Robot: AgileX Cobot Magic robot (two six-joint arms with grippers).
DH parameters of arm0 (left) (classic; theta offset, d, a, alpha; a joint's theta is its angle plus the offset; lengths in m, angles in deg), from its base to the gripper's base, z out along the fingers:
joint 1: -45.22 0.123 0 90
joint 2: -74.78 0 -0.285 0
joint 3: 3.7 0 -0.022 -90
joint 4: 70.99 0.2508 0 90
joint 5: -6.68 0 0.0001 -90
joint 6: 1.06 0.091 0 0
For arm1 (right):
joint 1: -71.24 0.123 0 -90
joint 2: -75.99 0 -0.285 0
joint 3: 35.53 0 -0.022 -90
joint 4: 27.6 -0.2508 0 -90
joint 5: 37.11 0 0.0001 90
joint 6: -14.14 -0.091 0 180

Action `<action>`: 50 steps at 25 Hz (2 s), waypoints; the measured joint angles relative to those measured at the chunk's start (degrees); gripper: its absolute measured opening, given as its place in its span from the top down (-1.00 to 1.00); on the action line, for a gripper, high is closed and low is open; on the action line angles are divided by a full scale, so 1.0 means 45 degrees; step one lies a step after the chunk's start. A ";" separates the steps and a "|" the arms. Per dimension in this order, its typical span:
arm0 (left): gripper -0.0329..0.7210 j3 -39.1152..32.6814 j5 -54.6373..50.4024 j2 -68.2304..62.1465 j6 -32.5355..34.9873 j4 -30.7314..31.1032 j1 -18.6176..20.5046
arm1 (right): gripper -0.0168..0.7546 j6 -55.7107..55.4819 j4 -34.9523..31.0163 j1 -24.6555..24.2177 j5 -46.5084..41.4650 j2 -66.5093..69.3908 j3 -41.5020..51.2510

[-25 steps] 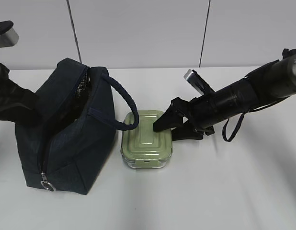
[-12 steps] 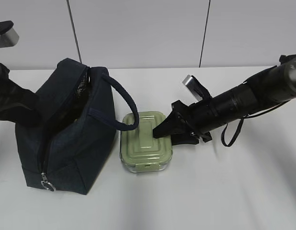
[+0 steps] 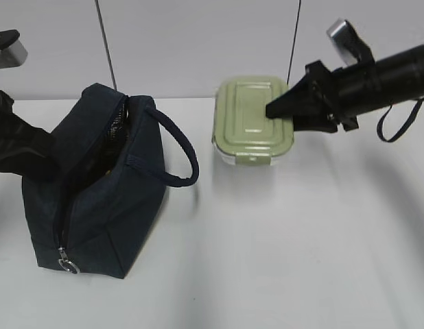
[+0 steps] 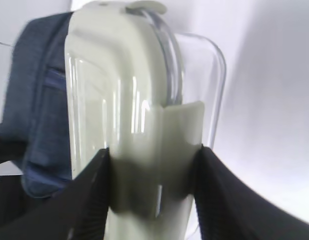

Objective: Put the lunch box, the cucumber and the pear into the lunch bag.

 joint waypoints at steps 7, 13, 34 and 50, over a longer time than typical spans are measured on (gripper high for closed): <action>0.96 0.0000 0.0000 0.0000 0.0000 0.0000 0.0000 | 0.04 -0.1410 0.0031 0.2827 0.0100 -0.0712 -0.2311; 0.96 0.0000 0.0000 0.0000 0.0000 0.0000 0.0000 | 0.04 -0.1682 -0.0050 0.5150 0.2497 -0.0712 -0.3250; 0.96 0.0000 0.0061 0.0000 0.0000 -0.0182 0.0000 | 0.04 -0.5752 0.6129 0.5921 0.3128 0.1410 -0.3331; 0.96 0.0000 0.0078 0.0000 0.0000 -0.0076 0.0000 | -0.15 -0.4984 0.4536 0.7226 0.3614 0.2081 -0.4606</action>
